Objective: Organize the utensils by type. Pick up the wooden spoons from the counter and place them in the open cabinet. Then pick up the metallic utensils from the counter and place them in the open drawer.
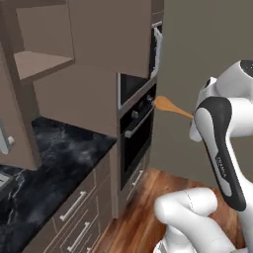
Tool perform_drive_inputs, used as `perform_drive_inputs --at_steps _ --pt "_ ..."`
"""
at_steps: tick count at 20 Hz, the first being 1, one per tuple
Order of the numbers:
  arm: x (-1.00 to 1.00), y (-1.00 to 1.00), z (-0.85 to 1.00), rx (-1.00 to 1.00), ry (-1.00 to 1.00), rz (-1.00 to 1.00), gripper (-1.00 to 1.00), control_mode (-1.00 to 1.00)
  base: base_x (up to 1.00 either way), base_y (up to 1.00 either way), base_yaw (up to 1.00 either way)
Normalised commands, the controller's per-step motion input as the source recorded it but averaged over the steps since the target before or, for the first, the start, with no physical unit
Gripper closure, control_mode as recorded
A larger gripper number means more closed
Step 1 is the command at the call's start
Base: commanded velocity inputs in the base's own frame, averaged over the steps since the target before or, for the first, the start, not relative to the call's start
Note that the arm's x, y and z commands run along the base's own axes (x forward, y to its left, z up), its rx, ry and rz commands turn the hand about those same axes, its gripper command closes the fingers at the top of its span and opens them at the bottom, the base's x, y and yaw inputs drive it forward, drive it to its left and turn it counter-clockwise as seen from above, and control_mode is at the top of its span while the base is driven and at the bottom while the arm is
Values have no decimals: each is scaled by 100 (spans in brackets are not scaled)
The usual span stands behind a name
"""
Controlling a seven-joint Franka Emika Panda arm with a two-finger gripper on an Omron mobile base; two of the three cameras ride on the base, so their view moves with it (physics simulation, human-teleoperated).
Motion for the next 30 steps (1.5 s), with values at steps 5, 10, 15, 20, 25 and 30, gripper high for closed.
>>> perform_drive_inputs --at_steps 5,10,15,20,25,30 --pt "0 0 0 0 0 0 100 100 45 0 60" --pt "0 0 0 0 0 0 100 100 10 0 63" --pt "0 0 0 0 0 0 100 100 1 0 61" --pt "0 0 0 0 0 0 100 100 40 -3 51" --pt "0 0 0 0 0 0 100 100 39 -1 35" --pt "0 0 0 0 0 0 100 100 30 -2 33"
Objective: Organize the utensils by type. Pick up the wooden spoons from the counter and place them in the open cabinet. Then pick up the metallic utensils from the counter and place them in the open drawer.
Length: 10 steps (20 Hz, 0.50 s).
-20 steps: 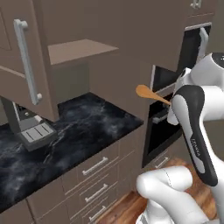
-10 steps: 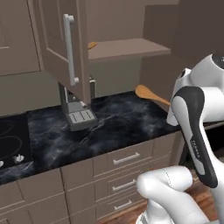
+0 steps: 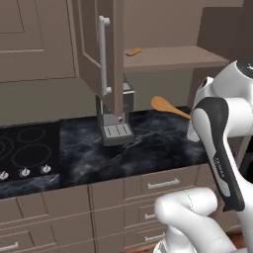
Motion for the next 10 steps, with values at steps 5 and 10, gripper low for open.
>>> perform_drive_inputs --at_steps 5,10 --pt "0 0 0 0 0 0 100 100 36 -16 27" --pt "0 0 0 0 0 0 100 100 54 -17 16"
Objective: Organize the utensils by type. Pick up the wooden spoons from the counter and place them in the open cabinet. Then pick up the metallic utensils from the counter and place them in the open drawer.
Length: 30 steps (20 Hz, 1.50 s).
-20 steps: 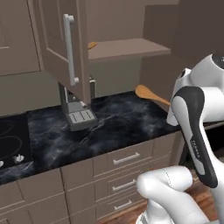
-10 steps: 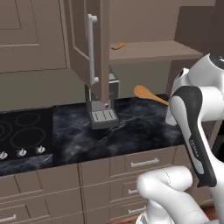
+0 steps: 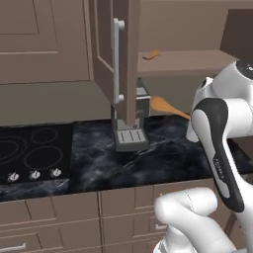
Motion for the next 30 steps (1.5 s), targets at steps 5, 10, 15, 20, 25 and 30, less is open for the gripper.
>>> perform_drive_inputs --at_steps 5,10,15,20,25,30 --pt "0 0 0 0 0 0 100 100 46 -2 3" --pt "0 0 0 0 0 0 100 100 35 0 -1" --pt "0 0 0 0 0 0 100 100 9 0 -14" --pt "0 0 0 0 0 0 100 100 14 1 -20" --pt "0 0 0 0 0 0 100 100 16 0 -19" --pt "0 0 0 0 0 0 100 100 35 0 -14"
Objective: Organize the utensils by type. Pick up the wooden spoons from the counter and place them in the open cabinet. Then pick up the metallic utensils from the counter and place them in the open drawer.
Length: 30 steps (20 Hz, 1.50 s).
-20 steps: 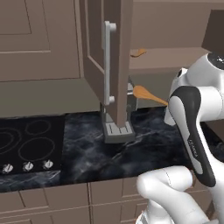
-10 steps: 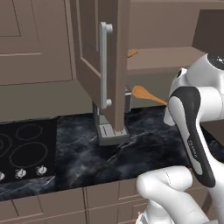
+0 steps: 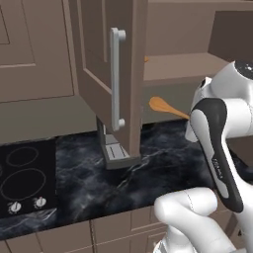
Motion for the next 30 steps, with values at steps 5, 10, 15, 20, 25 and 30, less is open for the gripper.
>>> perform_drive_inputs --at_steps 5,10,15,20,25,30 --pt "31 0 0 0 0 0 100 -100 21 0 -3" --pt "50 3 5 0 0 10 100 -100 0 0 0" --pt "19 0 20 0 0 9 100 -100 0 0 0" --pt "0 -4 27 -2 0 3 100 -100 0 0 0" --pt "-2 0 3 -1 0 0 100 -100 0 0 0" --pt "-1 0 5 -1 -8 0 100 -100 0 0 0"
